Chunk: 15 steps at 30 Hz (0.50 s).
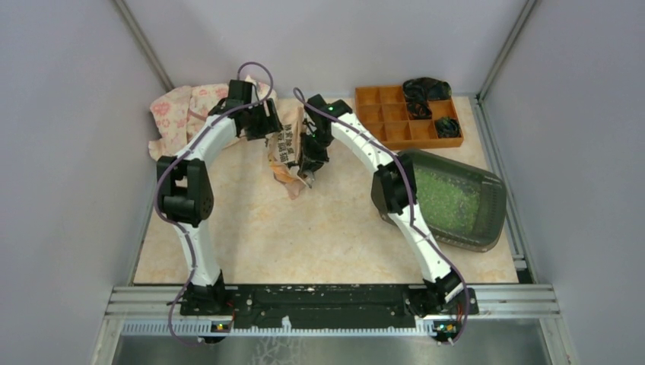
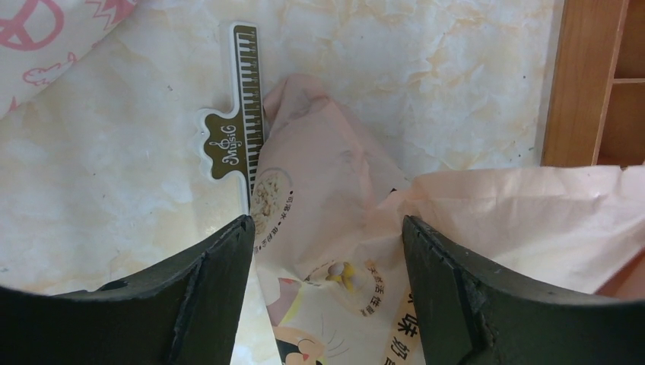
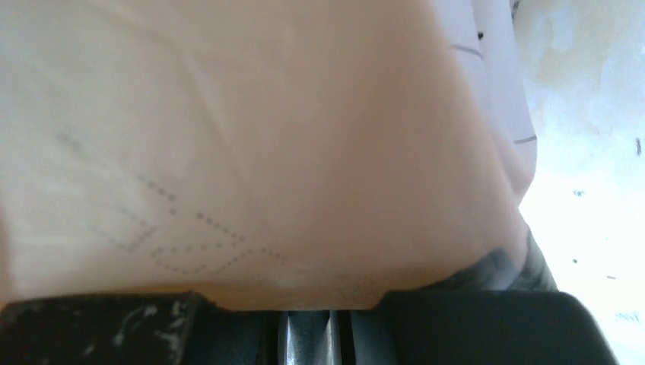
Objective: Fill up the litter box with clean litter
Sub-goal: 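Scoop the cat litter from the cat litter bag.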
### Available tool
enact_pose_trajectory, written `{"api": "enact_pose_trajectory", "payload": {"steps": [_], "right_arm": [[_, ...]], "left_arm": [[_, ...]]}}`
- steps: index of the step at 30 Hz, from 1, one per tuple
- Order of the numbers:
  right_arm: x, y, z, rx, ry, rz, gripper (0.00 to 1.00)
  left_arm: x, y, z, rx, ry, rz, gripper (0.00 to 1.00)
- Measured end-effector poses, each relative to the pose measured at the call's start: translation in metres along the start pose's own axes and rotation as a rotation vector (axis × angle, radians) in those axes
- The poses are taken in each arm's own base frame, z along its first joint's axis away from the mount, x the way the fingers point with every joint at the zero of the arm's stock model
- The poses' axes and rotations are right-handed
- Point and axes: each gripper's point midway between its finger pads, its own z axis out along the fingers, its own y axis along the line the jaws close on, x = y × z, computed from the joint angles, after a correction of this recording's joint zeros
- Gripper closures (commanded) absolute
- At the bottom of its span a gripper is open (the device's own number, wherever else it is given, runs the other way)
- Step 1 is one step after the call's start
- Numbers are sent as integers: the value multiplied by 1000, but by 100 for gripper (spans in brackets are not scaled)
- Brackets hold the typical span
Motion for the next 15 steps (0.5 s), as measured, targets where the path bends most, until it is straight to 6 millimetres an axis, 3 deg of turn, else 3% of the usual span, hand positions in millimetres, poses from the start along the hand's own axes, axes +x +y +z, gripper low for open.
{"api": "enact_pose_trajectory", "payload": {"steps": [15], "right_arm": [[-46,-7,21,10,-188,-28,100]], "left_arm": [[-4,1,-4,2,-23,1,23]]}}
